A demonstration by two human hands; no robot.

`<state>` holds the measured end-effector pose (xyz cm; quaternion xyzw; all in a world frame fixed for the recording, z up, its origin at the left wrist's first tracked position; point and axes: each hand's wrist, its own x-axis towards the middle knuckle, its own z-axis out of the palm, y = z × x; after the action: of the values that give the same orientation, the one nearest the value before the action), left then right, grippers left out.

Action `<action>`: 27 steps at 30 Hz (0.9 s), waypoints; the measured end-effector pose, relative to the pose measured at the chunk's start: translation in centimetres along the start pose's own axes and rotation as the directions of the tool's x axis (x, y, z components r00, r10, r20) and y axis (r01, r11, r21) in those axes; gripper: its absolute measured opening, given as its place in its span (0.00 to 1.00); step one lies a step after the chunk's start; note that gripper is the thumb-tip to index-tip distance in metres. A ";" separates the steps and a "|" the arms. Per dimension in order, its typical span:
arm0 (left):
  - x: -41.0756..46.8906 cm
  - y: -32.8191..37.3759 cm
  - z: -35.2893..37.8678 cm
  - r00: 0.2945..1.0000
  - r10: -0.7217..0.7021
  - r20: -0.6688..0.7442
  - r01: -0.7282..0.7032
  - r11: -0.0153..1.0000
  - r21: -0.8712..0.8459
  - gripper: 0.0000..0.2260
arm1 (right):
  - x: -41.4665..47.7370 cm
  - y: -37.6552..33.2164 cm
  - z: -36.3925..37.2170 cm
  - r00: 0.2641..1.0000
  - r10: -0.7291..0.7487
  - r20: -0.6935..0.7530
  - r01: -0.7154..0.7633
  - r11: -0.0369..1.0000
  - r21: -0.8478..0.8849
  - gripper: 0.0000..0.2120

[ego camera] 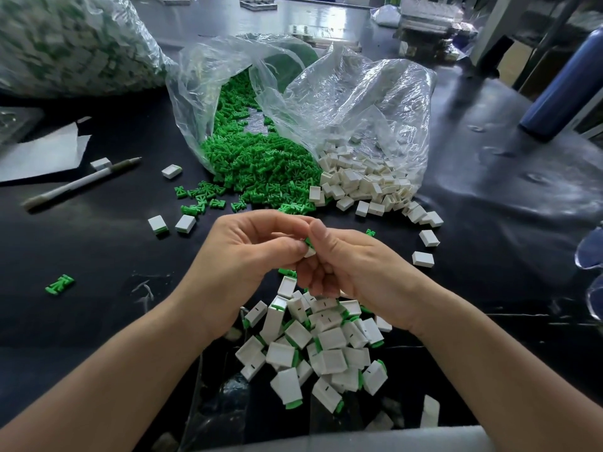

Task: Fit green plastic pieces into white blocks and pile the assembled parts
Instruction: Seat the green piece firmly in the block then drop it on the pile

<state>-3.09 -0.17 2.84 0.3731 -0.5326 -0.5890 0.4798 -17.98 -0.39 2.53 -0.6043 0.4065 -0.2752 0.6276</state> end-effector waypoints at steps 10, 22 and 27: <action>0.0 -0.4 -0.2 1.000 0.000 0.028 -0.002 0.998 0.059 0.08 | 0.3 0.4 0.1 0.986 -0.129 -0.104 0.117 0.987 -0.109 0.15; -0.1 -0.5 0.1 1.000 -0.020 0.010 0.021 0.999 -0.038 0.06 | 0.4 0.9 0.6 0.978 -0.170 -0.119 0.138 0.961 -0.239 0.19; -0.2 -0.4 0.2 1.000 -0.016 0.003 0.017 0.999 -0.051 0.05 | 0.3 0.9 0.9 0.969 -0.193 -0.157 0.149 0.955 -0.255 0.18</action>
<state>-3.30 0.04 2.42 0.3645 -0.5150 -0.6067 0.4835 -17.18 -0.08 1.57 -0.6816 0.4381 -0.3308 0.4838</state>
